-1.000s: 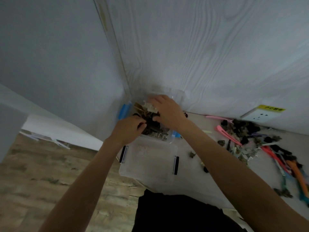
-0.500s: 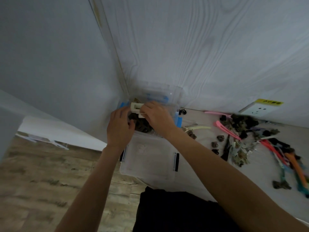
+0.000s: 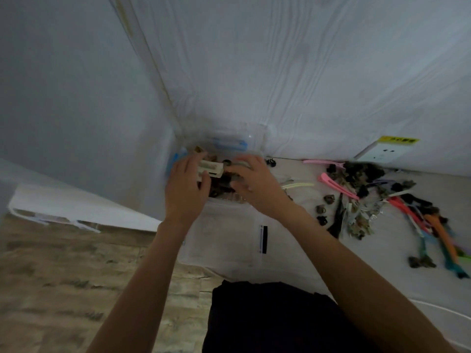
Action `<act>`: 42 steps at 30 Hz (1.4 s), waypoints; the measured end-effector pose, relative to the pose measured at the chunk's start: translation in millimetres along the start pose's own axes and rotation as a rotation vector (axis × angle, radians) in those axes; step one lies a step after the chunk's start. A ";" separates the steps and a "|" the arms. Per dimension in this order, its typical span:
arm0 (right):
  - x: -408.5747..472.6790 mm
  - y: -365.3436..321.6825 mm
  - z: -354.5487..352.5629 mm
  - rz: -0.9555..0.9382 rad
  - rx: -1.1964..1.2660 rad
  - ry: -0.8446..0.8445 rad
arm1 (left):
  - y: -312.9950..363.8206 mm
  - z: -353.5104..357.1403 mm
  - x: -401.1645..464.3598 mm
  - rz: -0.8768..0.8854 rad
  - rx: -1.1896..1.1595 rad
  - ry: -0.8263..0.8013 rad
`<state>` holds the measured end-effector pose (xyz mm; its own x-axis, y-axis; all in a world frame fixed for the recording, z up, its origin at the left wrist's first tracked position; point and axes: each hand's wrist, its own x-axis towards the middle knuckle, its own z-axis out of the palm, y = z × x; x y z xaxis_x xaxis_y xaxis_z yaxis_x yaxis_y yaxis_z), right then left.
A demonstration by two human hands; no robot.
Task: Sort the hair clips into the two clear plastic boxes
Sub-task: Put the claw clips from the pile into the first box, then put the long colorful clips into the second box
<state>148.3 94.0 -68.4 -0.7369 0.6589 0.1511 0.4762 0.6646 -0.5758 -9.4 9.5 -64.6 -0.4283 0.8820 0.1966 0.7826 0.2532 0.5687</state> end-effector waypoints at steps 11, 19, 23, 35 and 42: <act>-216.9 132.9 -73.9 0.636 -0.168 0.206 | 136.7 127.4 -26.0 0.277 -0.125 -0.416; -285.6 191.4 -76.6 0.887 -0.154 -0.084 | 140.3 191.3 -18.0 0.037 0.359 -0.518; -282.6 193.6 -78.1 0.752 -0.032 -0.013 | 144.9 204.6 -22.9 0.126 0.215 -0.500; -218.4 223.4 -109.9 0.423 -0.111 -0.099 | 203.8 236.0 -22.4 0.420 0.109 -0.498; -225.5 233.1 -109.9 0.492 -0.280 -0.063 | 196.3 238.7 -4.1 0.432 0.321 -0.462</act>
<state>478.2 139.0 -148.3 -0.4194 0.8978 -0.1341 0.8732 0.3586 -0.3301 253.8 150.4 -144.5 0.1306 0.9903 -0.0478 0.9642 -0.1157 0.2385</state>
